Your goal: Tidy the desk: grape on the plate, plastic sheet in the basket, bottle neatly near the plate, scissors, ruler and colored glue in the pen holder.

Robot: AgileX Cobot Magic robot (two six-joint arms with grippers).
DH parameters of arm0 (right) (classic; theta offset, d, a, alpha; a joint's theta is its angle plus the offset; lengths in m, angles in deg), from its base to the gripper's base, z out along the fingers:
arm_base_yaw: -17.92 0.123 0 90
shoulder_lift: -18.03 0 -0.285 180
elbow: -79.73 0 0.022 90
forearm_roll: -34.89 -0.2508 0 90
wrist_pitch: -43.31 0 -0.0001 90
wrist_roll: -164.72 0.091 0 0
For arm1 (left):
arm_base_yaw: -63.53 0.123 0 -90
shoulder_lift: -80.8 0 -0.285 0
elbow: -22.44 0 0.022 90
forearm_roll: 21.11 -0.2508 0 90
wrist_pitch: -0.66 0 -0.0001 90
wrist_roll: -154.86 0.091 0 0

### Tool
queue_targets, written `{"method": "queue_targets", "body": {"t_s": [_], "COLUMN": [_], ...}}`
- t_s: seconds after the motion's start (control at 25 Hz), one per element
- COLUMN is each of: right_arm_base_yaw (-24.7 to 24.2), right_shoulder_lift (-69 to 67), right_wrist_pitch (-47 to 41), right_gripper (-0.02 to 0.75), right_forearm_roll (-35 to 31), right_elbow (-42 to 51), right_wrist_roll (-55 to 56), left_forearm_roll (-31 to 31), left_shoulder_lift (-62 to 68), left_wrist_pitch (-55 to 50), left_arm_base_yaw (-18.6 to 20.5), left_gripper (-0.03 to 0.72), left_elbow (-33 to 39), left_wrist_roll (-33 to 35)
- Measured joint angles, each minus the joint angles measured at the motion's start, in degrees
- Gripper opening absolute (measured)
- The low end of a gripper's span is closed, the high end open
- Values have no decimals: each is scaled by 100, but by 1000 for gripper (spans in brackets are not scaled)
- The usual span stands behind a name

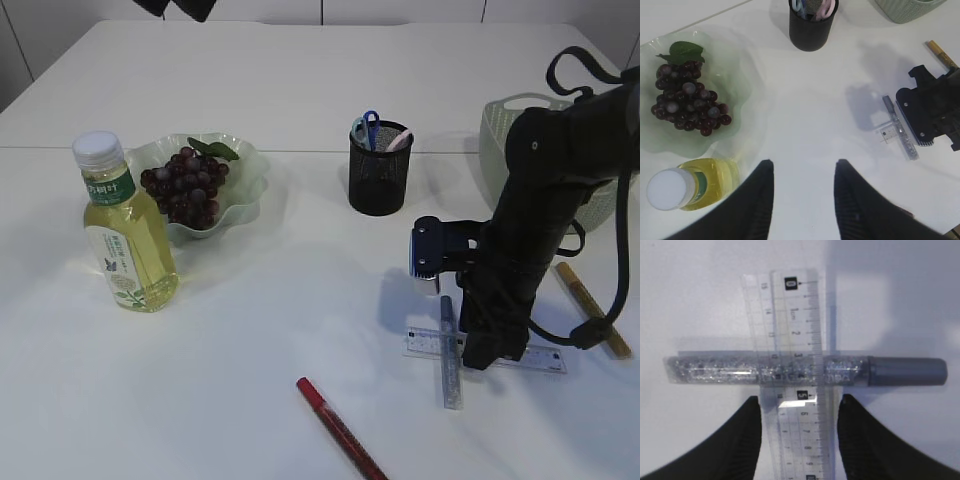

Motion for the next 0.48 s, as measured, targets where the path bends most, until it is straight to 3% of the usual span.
{"method": "queue_targets", "body": {"t_s": [0.48], "right_arm_base_yaw": [0], "right_shoulder_lift": [0], "right_wrist_pitch": [32], "right_gripper": [402], "right_forearm_roll": [0], "right_elbow": [0], "right_wrist_roll": [0], "left_forearm_roll": [0], "left_shoulder_lift": [0], "left_wrist_pitch": [0], "left_arm_base_yaw": [0], "left_gripper": [299], "left_elbow": [0], "left_wrist_roll": [0]}}
